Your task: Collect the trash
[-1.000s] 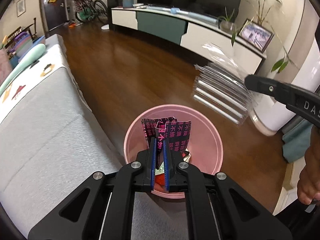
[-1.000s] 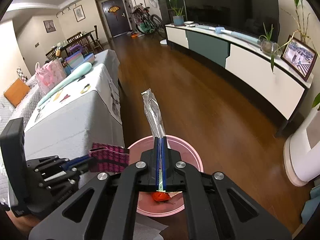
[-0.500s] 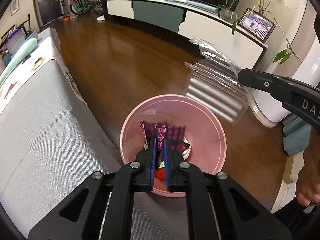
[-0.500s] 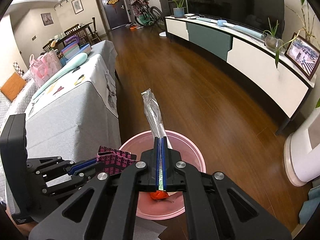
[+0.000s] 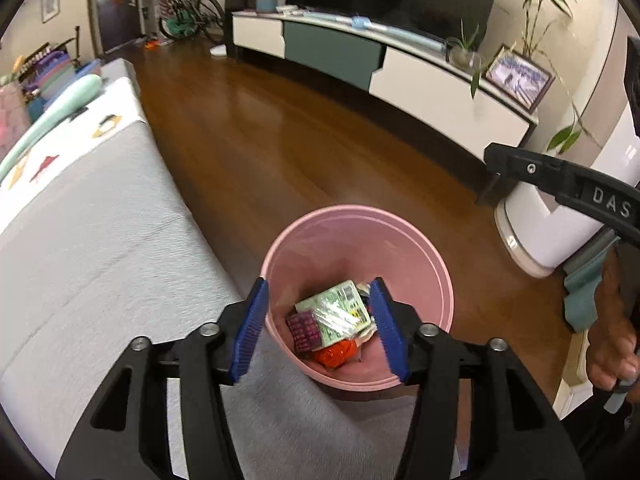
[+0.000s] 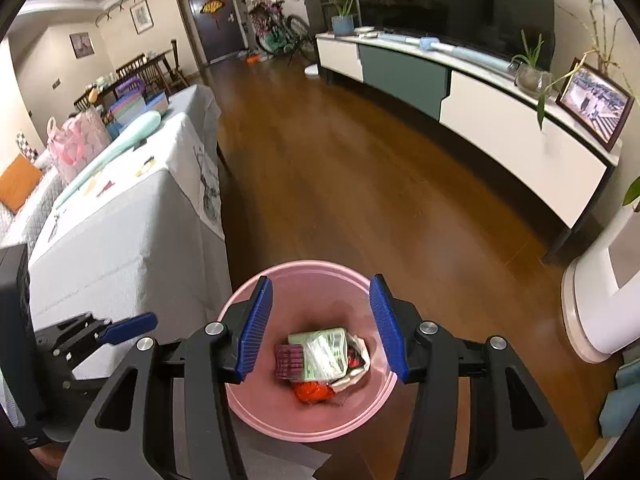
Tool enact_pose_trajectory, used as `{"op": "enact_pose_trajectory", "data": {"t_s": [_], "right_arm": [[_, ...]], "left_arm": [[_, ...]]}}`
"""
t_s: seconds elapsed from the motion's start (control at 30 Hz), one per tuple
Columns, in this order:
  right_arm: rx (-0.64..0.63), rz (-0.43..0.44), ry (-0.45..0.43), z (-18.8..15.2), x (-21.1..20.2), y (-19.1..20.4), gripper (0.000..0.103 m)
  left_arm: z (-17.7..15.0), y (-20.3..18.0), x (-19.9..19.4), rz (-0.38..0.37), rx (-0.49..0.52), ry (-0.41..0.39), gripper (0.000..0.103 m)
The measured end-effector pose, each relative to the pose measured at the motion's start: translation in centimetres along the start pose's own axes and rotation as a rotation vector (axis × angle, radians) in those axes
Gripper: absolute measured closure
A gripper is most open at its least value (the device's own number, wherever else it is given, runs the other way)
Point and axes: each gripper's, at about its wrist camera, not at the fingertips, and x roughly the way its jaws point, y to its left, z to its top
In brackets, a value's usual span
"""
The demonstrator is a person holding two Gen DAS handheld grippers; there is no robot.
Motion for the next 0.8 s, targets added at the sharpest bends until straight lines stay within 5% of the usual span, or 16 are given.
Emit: {"op": "enact_pose_trajectory", "data": {"t_s": [0.13, 0.43, 0.8], "right_arm": [[0.002, -0.013, -0.087, 0.1, -2.3, 0.0, 0.046], [-0.035, -0.054, -0.286, -1.2, -9.8, 1.0, 0.014], [0.034, -0.108, -0.373, -8.0, -19.3, -0.2, 0.005]], "left_arm": [[-0.2, 0.1, -3.0, 0.012, -0.009, -0.076, 0.037], [-2.3, -1.1, -10.2, 0.042, -0.031, -0.222, 0.014], [-8.4, -3.0, -16.5, 0.121, -0.116, -0.303, 0.009]]}}
